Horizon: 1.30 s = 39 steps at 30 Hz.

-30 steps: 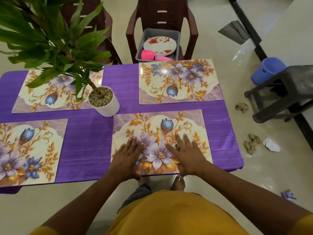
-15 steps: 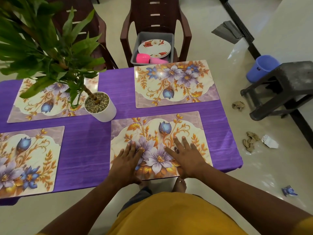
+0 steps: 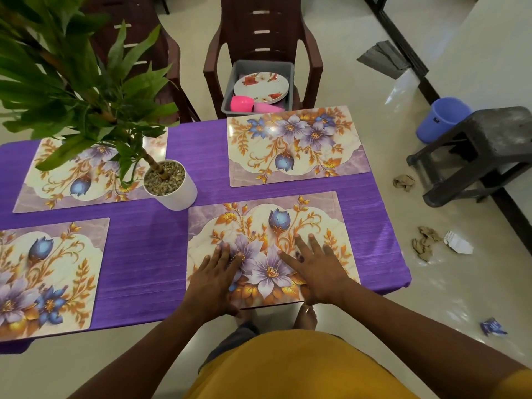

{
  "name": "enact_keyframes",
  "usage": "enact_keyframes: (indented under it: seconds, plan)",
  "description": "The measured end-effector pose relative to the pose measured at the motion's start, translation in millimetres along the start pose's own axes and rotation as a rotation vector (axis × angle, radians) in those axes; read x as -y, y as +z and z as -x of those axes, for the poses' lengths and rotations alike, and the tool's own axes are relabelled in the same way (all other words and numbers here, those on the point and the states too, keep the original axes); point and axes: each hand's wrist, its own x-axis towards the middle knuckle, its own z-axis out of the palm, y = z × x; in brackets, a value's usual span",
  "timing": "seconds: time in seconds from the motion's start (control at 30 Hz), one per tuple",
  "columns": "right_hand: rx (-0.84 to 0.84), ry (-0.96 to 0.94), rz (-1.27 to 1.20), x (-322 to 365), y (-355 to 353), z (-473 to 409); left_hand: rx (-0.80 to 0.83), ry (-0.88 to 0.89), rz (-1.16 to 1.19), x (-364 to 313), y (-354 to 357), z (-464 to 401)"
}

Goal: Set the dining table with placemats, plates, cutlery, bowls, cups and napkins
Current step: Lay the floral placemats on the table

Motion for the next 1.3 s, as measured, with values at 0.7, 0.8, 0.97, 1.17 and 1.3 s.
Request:
enact_keyframes:
  seconds: [0.7,0.8,0.97,1.17,1.3]
  plan:
    - [-0.006,0.012,-0.008,-3.5,1.3,2.3,-0.013,0.037,-0.023,2.9,-2.0,-3.1]
    - [0.003,0.007,-0.013,-4.1,0.3,2.1,0.015,0.020,-0.012,3.1,-3.0,-3.7]
    - [-0.001,0.005,-0.011,-4.4,0.7,2.0,0.045,-0.001,-0.004,0.2,-5.4,-3.6]
    - [-0.015,-0.005,-0.012,-6.0,1.4,2.1,0.057,-0.007,0.015,-2.2,-5.6,-2.3]
    - [-0.024,-0.013,0.003,-8.5,2.2,2.2,0.042,-0.020,-0.004,-5.7,-6.3,-0.5]
